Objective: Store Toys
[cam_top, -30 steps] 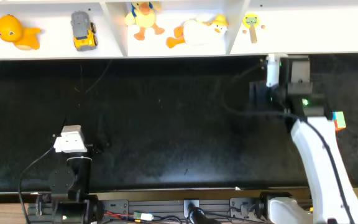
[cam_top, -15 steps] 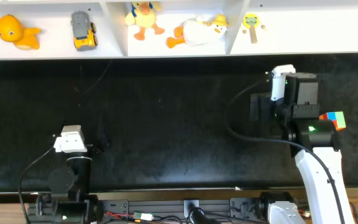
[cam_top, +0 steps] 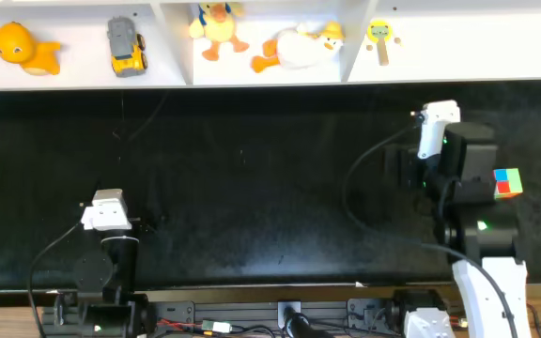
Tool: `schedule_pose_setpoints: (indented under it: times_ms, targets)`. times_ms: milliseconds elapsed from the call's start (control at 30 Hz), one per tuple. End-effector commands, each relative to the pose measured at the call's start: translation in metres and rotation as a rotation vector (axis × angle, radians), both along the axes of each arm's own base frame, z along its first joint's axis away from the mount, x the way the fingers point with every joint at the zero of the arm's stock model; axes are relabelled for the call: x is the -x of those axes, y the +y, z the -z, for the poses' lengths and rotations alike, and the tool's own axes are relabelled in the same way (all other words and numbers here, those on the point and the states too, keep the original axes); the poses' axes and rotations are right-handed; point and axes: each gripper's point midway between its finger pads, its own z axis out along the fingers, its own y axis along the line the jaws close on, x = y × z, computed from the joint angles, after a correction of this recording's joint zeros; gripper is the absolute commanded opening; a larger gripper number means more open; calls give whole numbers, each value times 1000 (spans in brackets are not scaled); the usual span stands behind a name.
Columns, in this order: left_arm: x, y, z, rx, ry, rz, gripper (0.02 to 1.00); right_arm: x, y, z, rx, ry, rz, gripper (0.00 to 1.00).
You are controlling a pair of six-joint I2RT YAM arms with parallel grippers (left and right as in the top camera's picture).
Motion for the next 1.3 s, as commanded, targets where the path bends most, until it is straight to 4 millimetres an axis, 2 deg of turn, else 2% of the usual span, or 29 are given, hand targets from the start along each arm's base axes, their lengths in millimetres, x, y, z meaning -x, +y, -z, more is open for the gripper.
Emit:
schedule_pose_setpoints:
  times_ms: [33, 533, 867, 1000, 1167, 1300]
  targets:
    - [0, 0, 0, -21, -4, 1, 998, 5, -1, -11, 4, -47, 3, 993]
    - [0, 0, 0, -21, -4, 1, 998, 19, -2, -37, 3, -148, 4, 998]
    - [0, 0, 0, -21, -4, 1, 998, 39, -6, -14, 3, -26, 20, 996]
    - [0, 0, 0, -21, -4, 1, 998, 46, -21, -6, 3, 17, 85, 996]
    - [0, 0, 0, -21, -4, 1, 998, 55, -56, 9, 18, 99, 207, 996]
    - [0, 0, 0, -21, -4, 1, 998, 62, -78, 25, 41, 188, 229, 998]
